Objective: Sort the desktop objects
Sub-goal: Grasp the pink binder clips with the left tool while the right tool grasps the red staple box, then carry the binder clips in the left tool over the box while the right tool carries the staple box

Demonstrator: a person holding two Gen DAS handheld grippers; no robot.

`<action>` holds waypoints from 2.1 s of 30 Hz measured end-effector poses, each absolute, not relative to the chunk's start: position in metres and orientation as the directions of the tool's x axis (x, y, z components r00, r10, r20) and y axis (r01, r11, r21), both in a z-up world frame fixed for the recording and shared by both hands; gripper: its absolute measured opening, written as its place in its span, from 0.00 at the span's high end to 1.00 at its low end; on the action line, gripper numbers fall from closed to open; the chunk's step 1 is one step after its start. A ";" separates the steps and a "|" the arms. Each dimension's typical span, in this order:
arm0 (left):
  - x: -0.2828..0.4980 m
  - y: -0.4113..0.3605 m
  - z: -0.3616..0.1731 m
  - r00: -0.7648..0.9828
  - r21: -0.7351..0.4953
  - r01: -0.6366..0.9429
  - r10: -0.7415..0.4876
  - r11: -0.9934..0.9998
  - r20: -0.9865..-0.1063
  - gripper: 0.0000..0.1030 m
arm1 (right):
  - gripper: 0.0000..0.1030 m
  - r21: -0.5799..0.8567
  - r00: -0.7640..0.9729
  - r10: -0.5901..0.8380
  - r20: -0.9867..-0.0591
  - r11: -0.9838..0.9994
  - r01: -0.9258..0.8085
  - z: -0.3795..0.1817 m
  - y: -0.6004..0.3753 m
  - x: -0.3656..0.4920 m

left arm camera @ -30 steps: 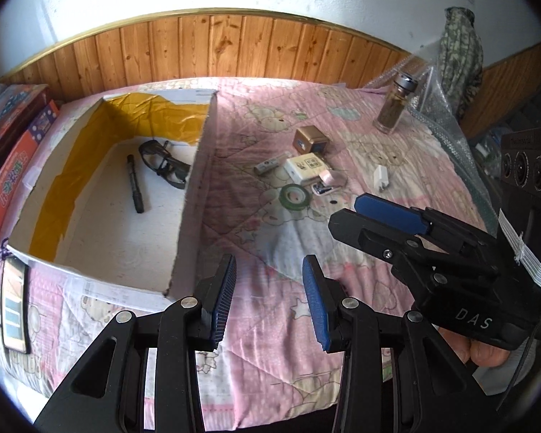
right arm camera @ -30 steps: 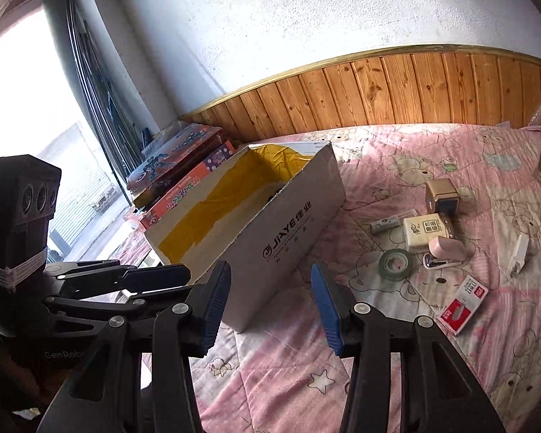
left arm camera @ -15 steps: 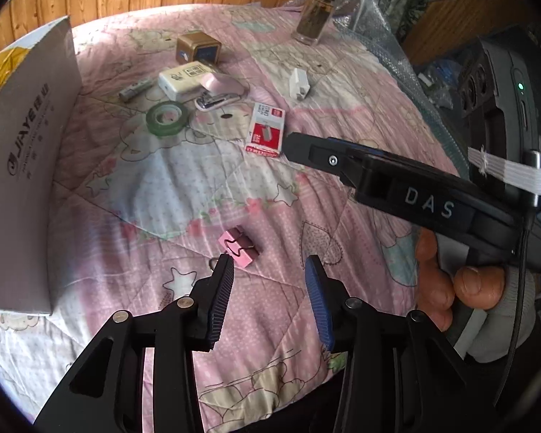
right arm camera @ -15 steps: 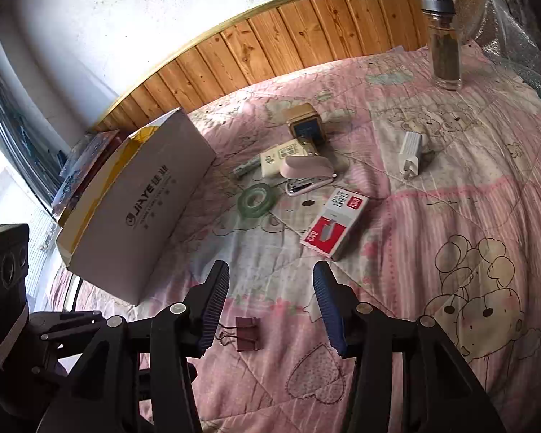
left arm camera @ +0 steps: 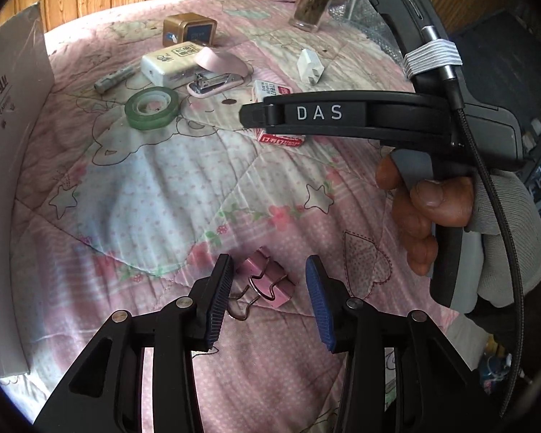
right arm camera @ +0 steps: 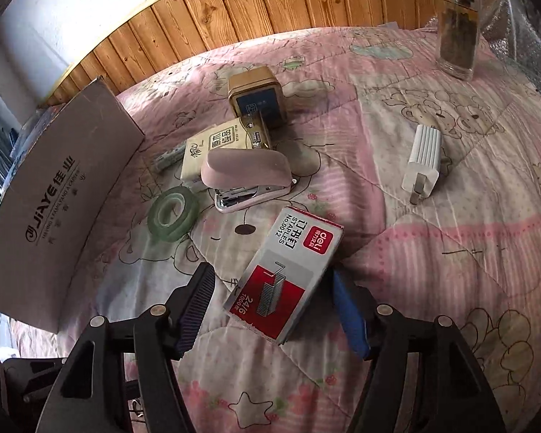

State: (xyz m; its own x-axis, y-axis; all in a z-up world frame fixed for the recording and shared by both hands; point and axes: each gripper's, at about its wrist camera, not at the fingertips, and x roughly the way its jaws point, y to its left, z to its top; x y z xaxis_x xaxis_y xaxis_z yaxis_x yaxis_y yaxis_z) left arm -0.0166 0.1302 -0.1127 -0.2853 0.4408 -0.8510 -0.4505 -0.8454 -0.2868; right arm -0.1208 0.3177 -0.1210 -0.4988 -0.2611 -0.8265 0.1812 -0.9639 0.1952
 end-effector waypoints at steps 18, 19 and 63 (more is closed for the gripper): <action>0.003 0.147 -0.115 -0.324 -0.190 -0.623 0.470 -0.759 -0.821 0.74 | 0.60 0.224 -0.502 -0.270 -0.821 -0.963 0.151 -0.124 0.363 -0.103; 0.002 0.144 -0.115 -0.322 -0.208 -0.615 0.483 -0.761 -0.814 0.75 | 0.60 0.224 -0.499 -0.271 -0.823 -0.963 0.152 -0.124 0.363 -0.103; 0.000 0.097 -0.070 -0.438 -0.115 -0.450 0.331 -0.886 -0.836 0.63 | 0.60 0.275 -0.534 -0.363 -0.763 -0.931 0.241 -0.069 0.316 -0.020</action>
State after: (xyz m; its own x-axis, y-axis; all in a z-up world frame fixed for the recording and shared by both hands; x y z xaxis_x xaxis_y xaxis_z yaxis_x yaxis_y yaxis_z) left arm 0.0002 0.0974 -0.0696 -0.4376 0.3314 -0.8359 -0.4500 -0.8855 -0.1155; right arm -0.0198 0.3156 -0.0685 -0.5344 -0.3633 -0.7632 0.2408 -0.9309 0.2746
